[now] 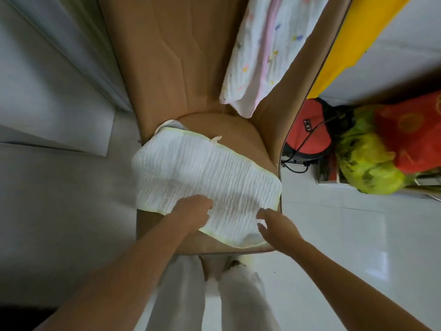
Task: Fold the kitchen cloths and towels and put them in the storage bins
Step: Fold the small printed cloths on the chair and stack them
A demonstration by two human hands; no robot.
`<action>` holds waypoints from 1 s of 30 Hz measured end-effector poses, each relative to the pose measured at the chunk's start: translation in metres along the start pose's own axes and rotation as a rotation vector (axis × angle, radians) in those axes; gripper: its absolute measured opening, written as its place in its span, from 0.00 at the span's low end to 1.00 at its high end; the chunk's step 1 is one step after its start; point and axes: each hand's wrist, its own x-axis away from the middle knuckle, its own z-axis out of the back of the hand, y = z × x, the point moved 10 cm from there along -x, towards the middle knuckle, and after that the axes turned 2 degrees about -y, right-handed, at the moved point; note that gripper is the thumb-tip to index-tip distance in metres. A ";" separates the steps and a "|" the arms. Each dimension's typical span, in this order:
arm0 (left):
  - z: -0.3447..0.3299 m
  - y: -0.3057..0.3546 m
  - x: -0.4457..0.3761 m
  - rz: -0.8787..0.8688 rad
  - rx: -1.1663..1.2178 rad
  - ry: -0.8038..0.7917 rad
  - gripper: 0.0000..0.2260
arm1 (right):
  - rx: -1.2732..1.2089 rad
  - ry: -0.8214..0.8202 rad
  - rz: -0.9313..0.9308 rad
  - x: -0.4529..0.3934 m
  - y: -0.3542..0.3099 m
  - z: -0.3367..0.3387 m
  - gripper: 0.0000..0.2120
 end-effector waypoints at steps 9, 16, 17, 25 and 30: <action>-0.048 0.104 -0.050 -0.023 0.023 0.120 0.18 | -0.214 0.256 -0.199 -0.086 0.093 0.050 0.17; -0.090 0.130 -0.074 0.277 -0.062 0.256 0.31 | -0.375 0.222 -0.140 -0.111 0.116 0.036 0.08; -0.096 0.134 -0.077 0.265 -0.079 0.269 0.30 | -0.399 0.218 -0.137 -0.113 0.122 0.038 0.06; -0.097 0.170 -0.085 0.237 -0.022 0.258 0.09 | -0.822 0.198 -0.221 -0.094 0.185 0.050 0.12; -0.100 0.213 -0.102 0.084 0.318 0.103 0.06 | -0.935 0.306 -0.260 -0.063 0.228 0.068 0.07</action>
